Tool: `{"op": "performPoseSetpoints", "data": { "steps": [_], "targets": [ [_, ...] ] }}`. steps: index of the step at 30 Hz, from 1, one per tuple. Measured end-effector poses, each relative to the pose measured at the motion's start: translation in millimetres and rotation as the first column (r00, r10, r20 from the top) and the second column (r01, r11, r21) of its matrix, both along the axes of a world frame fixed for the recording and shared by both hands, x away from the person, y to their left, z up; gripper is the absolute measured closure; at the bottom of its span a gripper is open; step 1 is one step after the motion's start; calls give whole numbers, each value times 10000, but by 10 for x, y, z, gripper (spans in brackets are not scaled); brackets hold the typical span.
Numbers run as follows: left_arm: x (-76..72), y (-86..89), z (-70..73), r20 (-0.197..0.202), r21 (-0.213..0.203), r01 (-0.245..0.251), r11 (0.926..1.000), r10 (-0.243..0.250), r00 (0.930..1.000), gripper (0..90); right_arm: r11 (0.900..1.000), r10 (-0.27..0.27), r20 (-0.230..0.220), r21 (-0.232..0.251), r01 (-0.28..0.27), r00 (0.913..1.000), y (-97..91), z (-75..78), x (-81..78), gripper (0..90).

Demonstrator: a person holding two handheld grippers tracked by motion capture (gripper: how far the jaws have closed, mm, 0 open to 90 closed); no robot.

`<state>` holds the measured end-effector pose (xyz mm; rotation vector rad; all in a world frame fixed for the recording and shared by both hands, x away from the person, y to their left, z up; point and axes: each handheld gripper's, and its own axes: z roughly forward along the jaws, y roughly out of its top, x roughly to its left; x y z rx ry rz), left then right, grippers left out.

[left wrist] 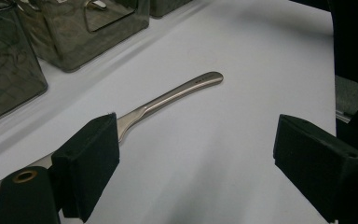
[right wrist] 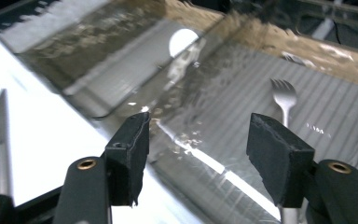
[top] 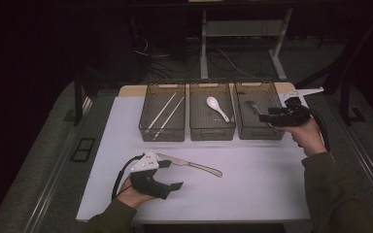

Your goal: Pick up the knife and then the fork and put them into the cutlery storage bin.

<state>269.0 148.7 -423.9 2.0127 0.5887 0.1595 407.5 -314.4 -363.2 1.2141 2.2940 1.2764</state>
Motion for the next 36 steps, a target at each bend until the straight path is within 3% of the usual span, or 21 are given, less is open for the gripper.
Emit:
{"op": "performPoseSetpoints", "data": {
  "steps": [6,12,21,29,36],
  "targets": [
    [12,6,-1,49,146,-190,9997,189,9998,139,9969,638,260,443,-649,9976,56,39,-280,359],
    [36,19,5,41,194,-433,9989,432,9991,174,9900,1273,269,584,-1287,9915,152,-69,-539,354],
    [151,46,50,18,189,-696,9974,696,9976,346,9739,2217,150,457,-2221,9750,316,-237,-891,353],
    [408,-32,64,-33,376,-150,9992,152,9999,490,9679,2476,66,421,-2476,9689,335,-348,-1086,352],
    [663,-198,4,-170,891,349,9954,-335,9993,620,9637,2653,-134,329,-2648,9641,354,-411,-1137,352]
  ]
}}
